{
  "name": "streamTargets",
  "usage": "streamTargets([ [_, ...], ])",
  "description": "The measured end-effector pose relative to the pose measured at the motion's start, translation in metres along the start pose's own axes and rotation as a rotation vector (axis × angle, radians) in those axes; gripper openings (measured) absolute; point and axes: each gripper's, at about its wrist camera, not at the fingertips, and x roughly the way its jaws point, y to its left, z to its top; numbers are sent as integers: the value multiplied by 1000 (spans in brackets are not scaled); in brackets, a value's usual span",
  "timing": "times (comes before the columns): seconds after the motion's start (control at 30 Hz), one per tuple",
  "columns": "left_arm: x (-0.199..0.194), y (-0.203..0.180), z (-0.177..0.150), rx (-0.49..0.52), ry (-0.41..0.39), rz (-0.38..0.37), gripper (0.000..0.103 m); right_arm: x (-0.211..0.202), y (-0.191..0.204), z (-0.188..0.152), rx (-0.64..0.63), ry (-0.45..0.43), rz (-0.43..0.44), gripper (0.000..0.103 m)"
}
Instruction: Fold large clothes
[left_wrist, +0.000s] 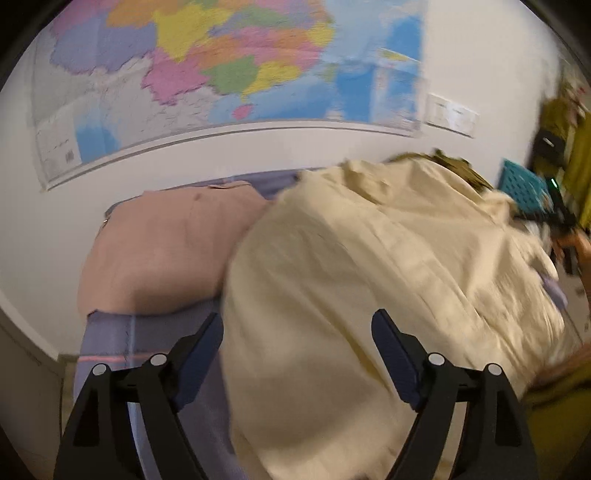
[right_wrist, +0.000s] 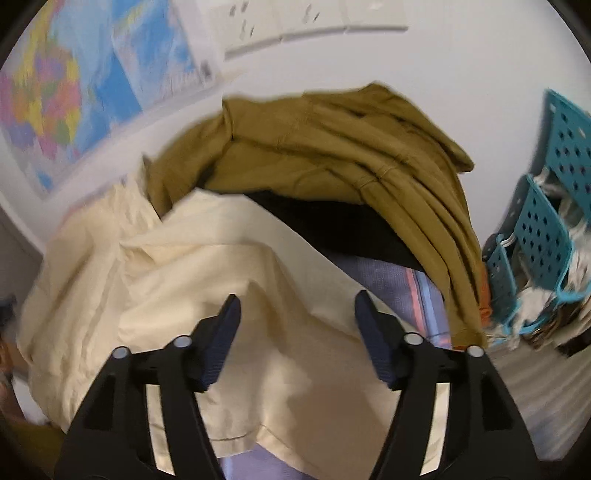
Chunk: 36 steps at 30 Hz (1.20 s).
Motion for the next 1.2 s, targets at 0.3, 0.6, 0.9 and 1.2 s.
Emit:
streamTargets([
  [0.3, 20, -26, -42, 56, 111, 43, 60, -21, -3, -18, 85, -84, 109, 70],
  [0.6, -33, 60, 39, -164, 5, 295, 15, -42, 25, -31, 27, -129, 201, 70],
  [0.9, 20, 66, 11, -162, 149, 480, 65, -38, 48, -69, -12, -52, 286, 79],
  [1.2, -35, 36, -58, -272, -13, -61, 79, -28, 42, -126, 88, 63, 439, 91],
])
